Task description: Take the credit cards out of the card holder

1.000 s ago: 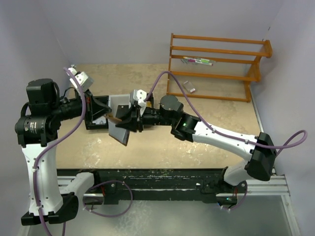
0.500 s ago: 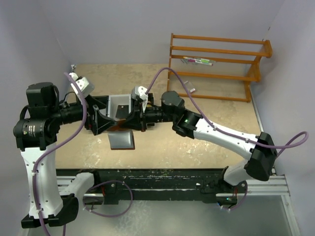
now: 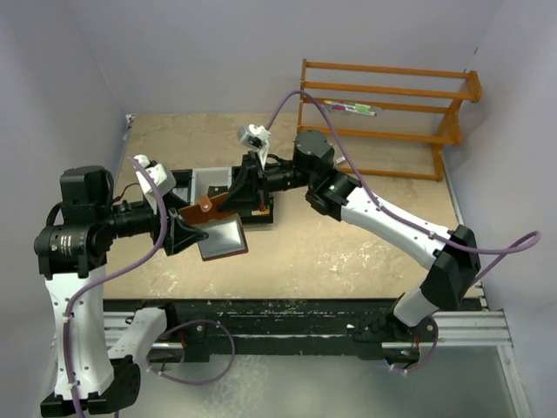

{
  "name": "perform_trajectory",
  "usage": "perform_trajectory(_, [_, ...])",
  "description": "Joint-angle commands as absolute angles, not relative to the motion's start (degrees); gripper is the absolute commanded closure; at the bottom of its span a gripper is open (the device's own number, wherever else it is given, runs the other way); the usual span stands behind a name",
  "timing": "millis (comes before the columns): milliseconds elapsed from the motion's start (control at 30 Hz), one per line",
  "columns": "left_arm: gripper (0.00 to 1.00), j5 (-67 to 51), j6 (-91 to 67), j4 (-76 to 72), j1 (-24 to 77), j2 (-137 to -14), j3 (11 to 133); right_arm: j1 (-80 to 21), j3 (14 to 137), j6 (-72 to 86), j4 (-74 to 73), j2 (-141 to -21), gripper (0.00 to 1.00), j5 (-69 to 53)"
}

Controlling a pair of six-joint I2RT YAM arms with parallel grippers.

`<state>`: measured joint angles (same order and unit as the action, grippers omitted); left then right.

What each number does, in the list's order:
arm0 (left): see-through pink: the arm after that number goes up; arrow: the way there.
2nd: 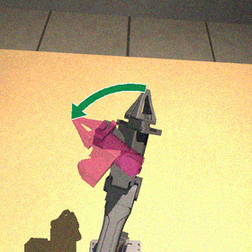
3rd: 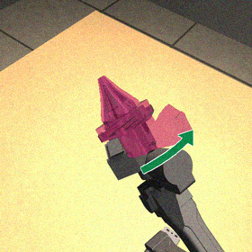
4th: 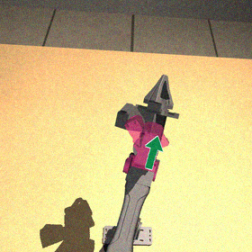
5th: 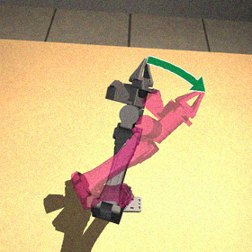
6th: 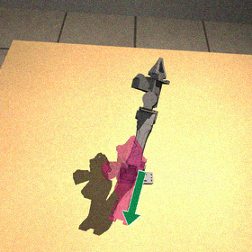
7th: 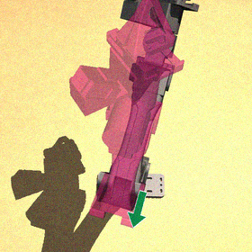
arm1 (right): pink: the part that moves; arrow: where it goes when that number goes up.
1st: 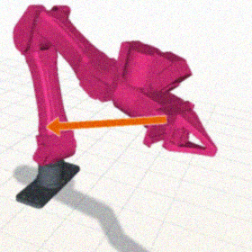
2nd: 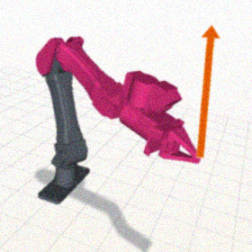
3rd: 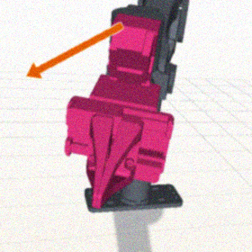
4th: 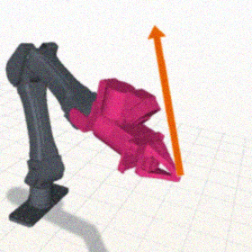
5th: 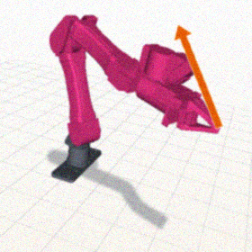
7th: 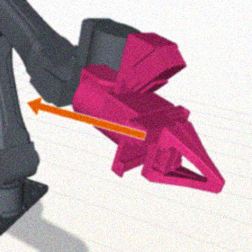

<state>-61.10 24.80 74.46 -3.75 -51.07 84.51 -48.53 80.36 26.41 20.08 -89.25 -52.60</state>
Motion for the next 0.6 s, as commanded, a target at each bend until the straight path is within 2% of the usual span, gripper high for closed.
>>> perform_trajectory(0, [0.28,-62.5,24.9,70.3,-4.0,-51.5,83.0,-48.9,85.1,30.3,23.3,-90.3,1.00,-58.4])
perform_trajectory(200, [0.56,-63.8,23.9,69.7,-4.0,-51.1,82.2,-48.9,86.5,31.6,23.8,-91.4,1.00,-60.6])
perform_trajectory(333, [0.61,-65.1,22.8,69.5,-4.0,-50.7,79.6,-49.0,87.6,34.1,26.6,-92.5,1.00,-61.3])
perform_trajectory(400, [0.68,-65.6,22.0,69.1,-4.0,-50.6,78.6,-49.1,87.9,36.1,28.9,-93.2,1.00,-61.7])
perform_trajectory(433, [0.74,-65.4,21.5,68.9,-4.0,-50.5,78.3,-49.2,88.2,36.8,29.8,-93.8,1.00,-61.9])
perform_trajectory(533, [0.99,-64.0,19.2,67.6,-4.0,-50.4,78.3,-49.6,89.0,37.4,30.1,-94.9,1.00,-61.6])
perform_trajectory(567, [1.00,-63.3,18.0,66.9,-4.1,-50.5,78.3,-49.7,89.0,37.9,30.1,-95.1,0.98,-61.3])
